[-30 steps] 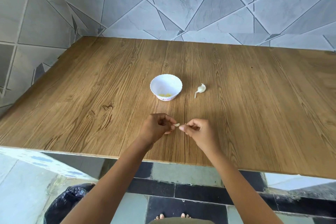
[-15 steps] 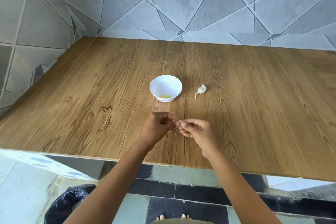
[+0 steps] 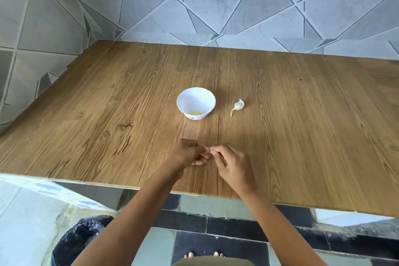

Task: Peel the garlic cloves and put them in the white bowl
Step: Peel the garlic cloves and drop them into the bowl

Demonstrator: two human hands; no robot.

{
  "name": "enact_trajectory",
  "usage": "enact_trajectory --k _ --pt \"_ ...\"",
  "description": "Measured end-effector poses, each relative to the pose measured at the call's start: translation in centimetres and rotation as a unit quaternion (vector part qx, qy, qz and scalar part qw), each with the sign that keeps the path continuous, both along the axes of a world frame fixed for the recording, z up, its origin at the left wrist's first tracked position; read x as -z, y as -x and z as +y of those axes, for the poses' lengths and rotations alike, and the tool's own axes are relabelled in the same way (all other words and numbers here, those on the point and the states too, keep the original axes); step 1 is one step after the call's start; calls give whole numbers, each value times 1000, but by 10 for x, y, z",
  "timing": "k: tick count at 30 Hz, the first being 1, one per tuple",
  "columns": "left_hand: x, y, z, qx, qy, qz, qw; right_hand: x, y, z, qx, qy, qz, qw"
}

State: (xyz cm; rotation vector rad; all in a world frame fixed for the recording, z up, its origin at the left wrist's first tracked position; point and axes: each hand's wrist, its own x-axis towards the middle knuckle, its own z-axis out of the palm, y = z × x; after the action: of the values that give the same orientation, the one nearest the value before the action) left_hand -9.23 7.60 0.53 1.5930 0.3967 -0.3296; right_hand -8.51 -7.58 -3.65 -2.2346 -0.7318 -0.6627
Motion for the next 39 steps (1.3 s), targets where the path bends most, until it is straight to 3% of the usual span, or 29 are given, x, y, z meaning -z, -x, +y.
enact_trajectory --k 2,3,6,8,12,14,16,18,21,23,25,27,29,32,34,36,37,39 --pt "2 0 -2 -9 -38 -24 999 3 -2 -1 -13 -26 43 999" --pt "5 0 -3 -6 -105 -62 993 2 -2 0 -13 -68 101 992" --pt "11 2 -7 13 -313 -231 921 -9 -2 3 6 -196 326 925" --pt "14 3 -7 27 -339 -316 886 -19 -2 3 5 -262 434 862" --pt "16 2 -3 69 -375 -417 825 -32 -6 -1 5 -336 560 757" --pt "17 1 -2 80 -357 -431 825 -34 -7 -2 -3 -358 604 712" --pt "15 3 -5 50 -307 -409 858 -36 -6 -2 -4 -395 613 684" --pt "13 5 -9 7 -273 -362 891 -35 -3 1 6 -404 575 712" --pt "6 5 -12 -43 -170 -229 957 -29 7 5 8 -336 453 826" --pt "0 4 -11 -53 -61 -159 984 -23 12 7 -6 -297 385 874" --pt "-6 3 -8 -57 36 -109 992 -21 14 6 -10 -315 367 875" --pt "-10 3 -4 -62 126 -56 989 -23 14 4 -10 -355 382 853" --pt "-10 3 -2 -58 150 -32 986 -25 12 2 -19 -371 404 836" --pt "-8 5 -4 -44 71 -59 995 -26 10 0 -16 -357 419 835" --pt "-4 6 -3 -31 -74 -117 990 -23 9 0 0 -347 416 840" --pt "0 6 0 18 -270 -184 945 -20 8 -1 14 -331 407 851" --pt "1 7 1 45 -324 -199 924 -19 8 -2 18 -321 402 857" --pt "1 8 2 63 -350 -197 913 -17 8 -3 22 -305 393 868"
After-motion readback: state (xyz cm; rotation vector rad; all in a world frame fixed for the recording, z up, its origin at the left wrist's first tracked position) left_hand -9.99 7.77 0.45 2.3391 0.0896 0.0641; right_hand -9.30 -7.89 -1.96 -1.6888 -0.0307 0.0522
